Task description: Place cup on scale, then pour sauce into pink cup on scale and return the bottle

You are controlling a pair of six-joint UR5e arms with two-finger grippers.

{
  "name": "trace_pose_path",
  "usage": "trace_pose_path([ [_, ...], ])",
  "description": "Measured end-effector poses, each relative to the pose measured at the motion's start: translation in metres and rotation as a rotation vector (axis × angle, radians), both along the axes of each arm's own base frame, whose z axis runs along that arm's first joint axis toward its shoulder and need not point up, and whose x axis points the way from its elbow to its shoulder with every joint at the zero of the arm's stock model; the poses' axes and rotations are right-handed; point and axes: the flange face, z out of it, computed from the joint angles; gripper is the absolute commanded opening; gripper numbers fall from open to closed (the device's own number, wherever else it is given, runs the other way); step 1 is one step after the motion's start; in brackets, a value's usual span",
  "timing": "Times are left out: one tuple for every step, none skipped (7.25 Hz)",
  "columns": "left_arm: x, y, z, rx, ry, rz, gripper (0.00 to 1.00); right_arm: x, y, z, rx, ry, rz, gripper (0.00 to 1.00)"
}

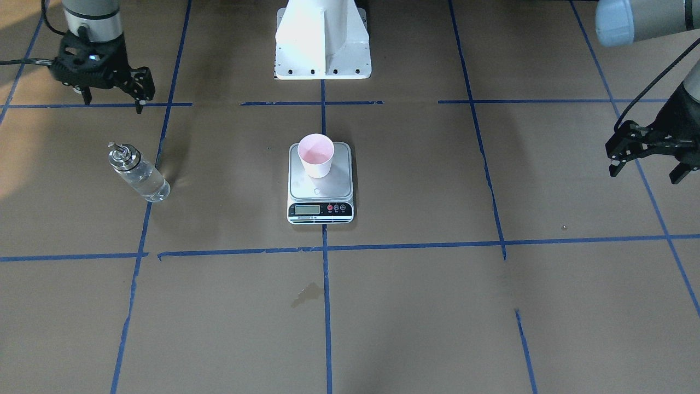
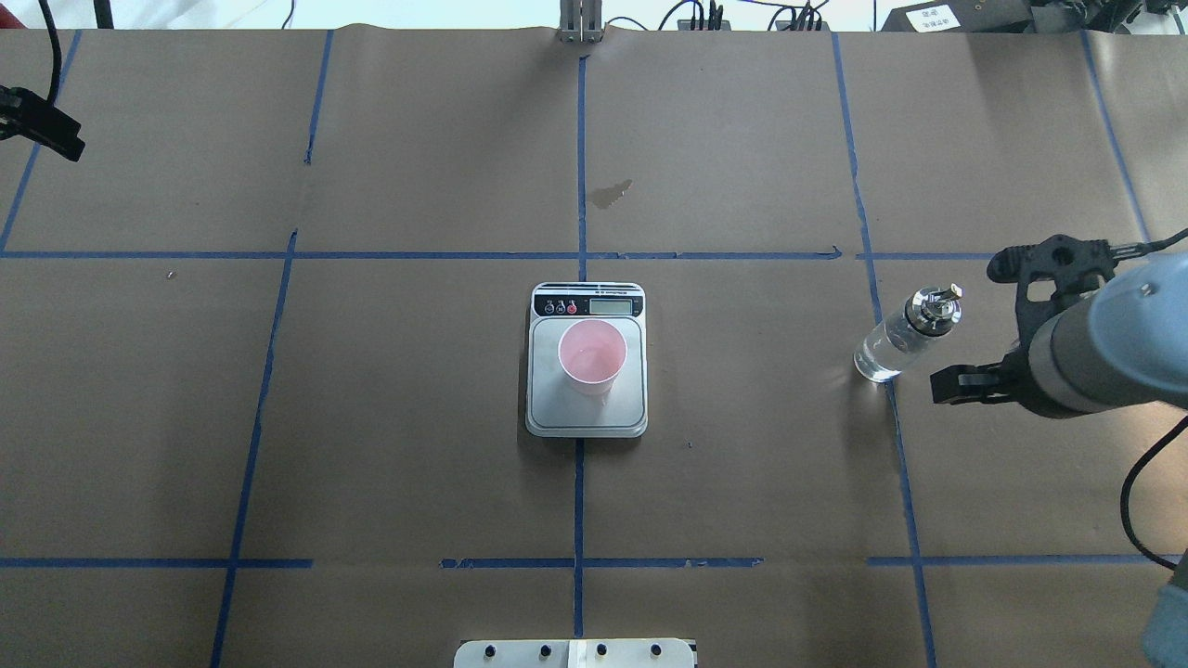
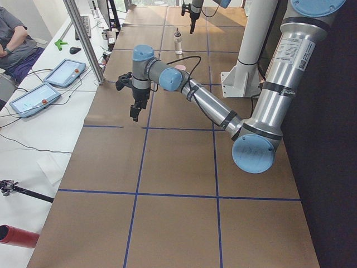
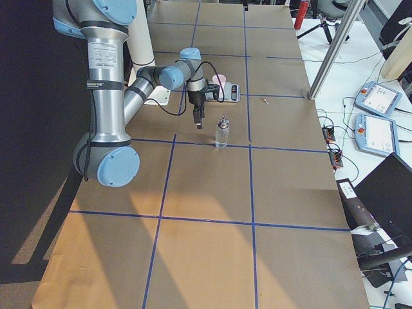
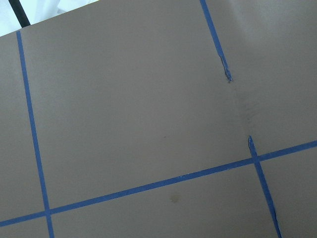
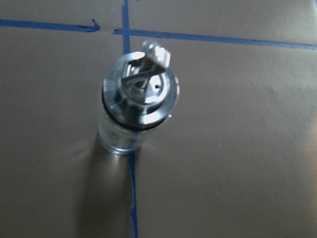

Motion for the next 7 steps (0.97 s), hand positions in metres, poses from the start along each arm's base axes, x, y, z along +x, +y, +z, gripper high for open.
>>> trace_pose_path([
  [0.0,0.001,-0.002,0.001,0.006,0.002,1.0,0.049,-0.024,0.007,-0.007,-0.043,-0.088,1.0],
  [0.0,0.002,-0.004,0.002,0.013,0.005,1.0,0.104,-0.053,0.027,-0.009,-0.099,-0.154,1.0],
  [0.001,0.002,-0.005,0.003,0.017,0.007,1.0,0.157,-0.08,0.059,0.003,-0.163,-0.205,1.0],
  [0.0,0.003,-0.005,0.004,0.018,0.009,1.0,0.204,-0.101,0.098,0.028,-0.213,-0.252,1.0],
  [-0.003,0.003,-0.006,0.007,0.021,0.008,1.0,0.244,-0.116,0.14,0.054,-0.239,-0.294,1.0],
  [-0.015,0.002,-0.004,0.01,0.029,0.003,1.0,0.274,-0.124,0.178,0.063,-0.251,-0.313,1.0],
  [-0.036,0.004,0.01,0.025,0.022,0.025,1.0,0.292,-0.128,0.204,0.065,-0.254,-0.313,1.0],
])
